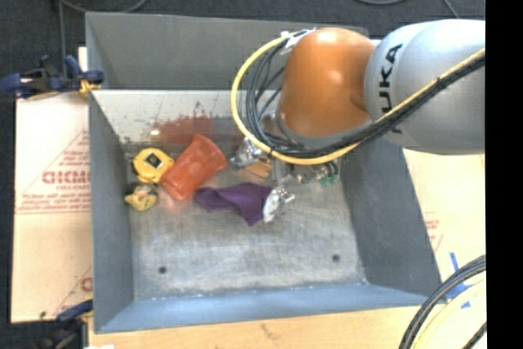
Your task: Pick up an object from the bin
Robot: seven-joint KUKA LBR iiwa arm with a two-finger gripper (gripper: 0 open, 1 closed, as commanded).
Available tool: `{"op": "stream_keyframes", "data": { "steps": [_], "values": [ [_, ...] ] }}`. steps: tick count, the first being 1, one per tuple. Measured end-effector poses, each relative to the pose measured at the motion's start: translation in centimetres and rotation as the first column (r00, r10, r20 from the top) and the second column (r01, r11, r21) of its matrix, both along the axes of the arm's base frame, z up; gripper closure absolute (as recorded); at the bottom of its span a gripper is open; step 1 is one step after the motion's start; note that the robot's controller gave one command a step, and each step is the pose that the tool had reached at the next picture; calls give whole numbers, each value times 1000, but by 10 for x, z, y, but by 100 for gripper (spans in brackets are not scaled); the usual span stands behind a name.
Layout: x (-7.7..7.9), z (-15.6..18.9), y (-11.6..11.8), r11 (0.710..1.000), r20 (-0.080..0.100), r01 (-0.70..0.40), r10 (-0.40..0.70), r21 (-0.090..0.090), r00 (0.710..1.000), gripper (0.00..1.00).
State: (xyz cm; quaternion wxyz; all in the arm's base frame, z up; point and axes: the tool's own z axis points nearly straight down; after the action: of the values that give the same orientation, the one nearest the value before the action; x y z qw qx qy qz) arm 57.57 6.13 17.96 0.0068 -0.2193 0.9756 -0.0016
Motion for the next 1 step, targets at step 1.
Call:
{"op": "stream_keyframes", "data": {
  "steps": [1],
  "values": [
    [8, -28, 2, 994, -9, 107, -107, 3, 994, 0]
  ]
}}
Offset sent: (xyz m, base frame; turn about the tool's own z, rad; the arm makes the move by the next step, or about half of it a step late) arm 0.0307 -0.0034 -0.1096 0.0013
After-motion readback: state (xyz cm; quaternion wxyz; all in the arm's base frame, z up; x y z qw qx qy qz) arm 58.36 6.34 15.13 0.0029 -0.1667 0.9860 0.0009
